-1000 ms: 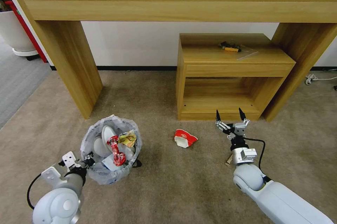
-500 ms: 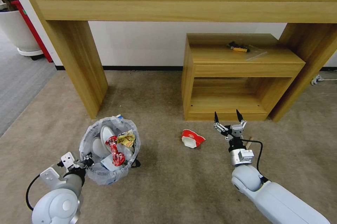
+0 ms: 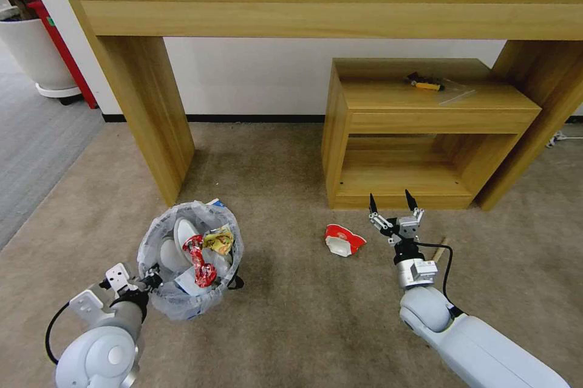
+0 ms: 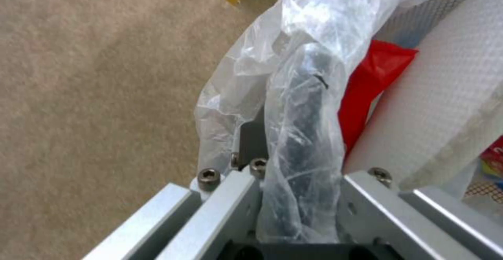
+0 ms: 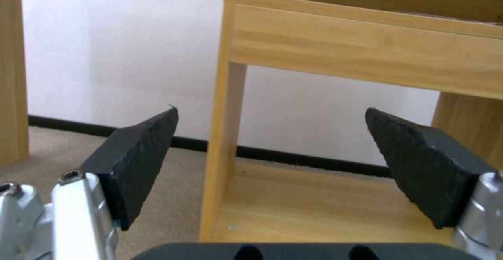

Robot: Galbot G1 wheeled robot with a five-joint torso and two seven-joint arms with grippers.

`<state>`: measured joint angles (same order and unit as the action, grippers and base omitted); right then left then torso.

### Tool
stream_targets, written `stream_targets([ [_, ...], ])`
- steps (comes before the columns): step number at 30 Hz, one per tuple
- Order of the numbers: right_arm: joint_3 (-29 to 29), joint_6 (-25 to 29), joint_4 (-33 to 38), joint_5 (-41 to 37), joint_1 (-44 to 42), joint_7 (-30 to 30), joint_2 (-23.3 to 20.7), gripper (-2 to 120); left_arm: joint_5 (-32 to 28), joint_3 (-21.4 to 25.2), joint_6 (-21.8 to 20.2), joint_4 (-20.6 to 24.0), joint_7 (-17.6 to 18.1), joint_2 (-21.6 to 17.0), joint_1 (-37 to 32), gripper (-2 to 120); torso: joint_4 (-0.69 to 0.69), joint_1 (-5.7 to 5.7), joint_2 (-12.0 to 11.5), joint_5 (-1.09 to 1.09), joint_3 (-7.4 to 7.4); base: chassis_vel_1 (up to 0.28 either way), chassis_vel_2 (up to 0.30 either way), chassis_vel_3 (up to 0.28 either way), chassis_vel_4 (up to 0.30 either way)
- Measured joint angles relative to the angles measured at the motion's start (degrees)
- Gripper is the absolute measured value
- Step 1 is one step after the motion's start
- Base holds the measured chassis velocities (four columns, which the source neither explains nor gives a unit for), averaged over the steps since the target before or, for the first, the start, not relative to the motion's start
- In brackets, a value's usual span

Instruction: Pick up the trash bin and place the garbage on the floor into it.

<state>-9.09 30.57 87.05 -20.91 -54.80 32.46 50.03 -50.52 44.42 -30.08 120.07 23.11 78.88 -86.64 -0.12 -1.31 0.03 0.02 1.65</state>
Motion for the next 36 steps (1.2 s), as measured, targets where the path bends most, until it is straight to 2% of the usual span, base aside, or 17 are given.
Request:
stream_targets([
  [36,-1.41,-1.03,0.63,1.36,-0.4,1.21,0.3,92,-0.65,1.88,0.38,1.1,-0.27,-0.02,-0.88,0,0.01,0.0,0.0,0.0,0.0,0.119,0.118,-0.118,-0.12],
])
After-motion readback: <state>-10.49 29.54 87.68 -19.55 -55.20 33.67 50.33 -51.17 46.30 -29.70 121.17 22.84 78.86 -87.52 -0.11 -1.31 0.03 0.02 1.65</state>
